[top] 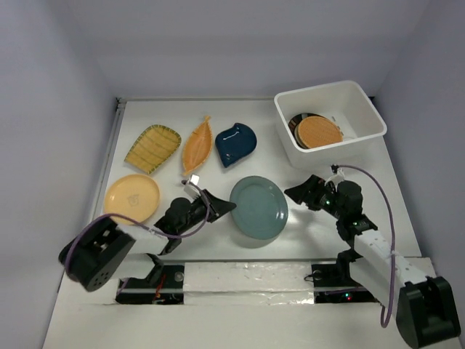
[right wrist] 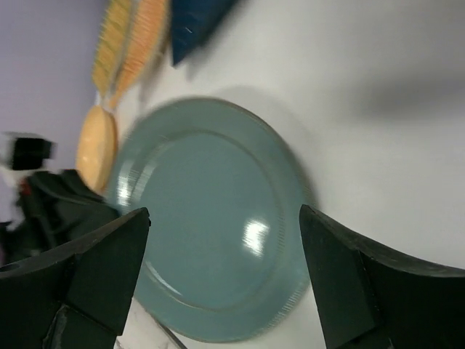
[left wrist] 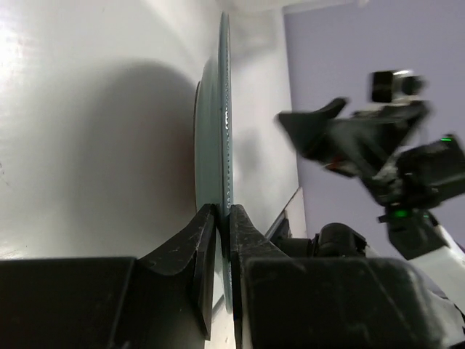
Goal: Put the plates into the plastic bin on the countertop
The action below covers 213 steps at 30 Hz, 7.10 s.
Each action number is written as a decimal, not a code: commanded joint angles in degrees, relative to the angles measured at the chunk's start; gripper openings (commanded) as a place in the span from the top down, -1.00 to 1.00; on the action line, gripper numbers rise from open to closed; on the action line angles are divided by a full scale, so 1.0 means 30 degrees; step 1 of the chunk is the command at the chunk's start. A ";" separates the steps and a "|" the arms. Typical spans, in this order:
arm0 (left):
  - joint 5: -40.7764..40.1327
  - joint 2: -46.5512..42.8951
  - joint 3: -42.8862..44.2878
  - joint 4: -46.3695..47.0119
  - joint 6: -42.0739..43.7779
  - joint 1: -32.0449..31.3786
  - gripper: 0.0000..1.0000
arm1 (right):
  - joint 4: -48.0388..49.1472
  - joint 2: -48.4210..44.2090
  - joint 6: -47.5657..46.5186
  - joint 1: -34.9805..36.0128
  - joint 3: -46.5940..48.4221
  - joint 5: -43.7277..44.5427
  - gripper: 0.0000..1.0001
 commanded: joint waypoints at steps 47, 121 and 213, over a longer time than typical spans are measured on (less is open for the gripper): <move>-0.3477 -1.4813 0.7124 -1.6528 0.7172 0.2481 -0.03 | 0.3529 -0.0665 0.1938 0.2202 0.3571 -0.1893 1.00; -0.9870 0.9441 1.6821 -1.3750 0.8788 0.2657 0.12 | -0.3723 0.4867 -0.2375 -0.7847 1.1757 0.3332 -0.86; -0.6591 0.3811 1.3919 -1.4981 1.0397 1.0362 -0.13 | -0.6329 1.4588 -0.3313 -0.6673 2.0250 0.7141 1.00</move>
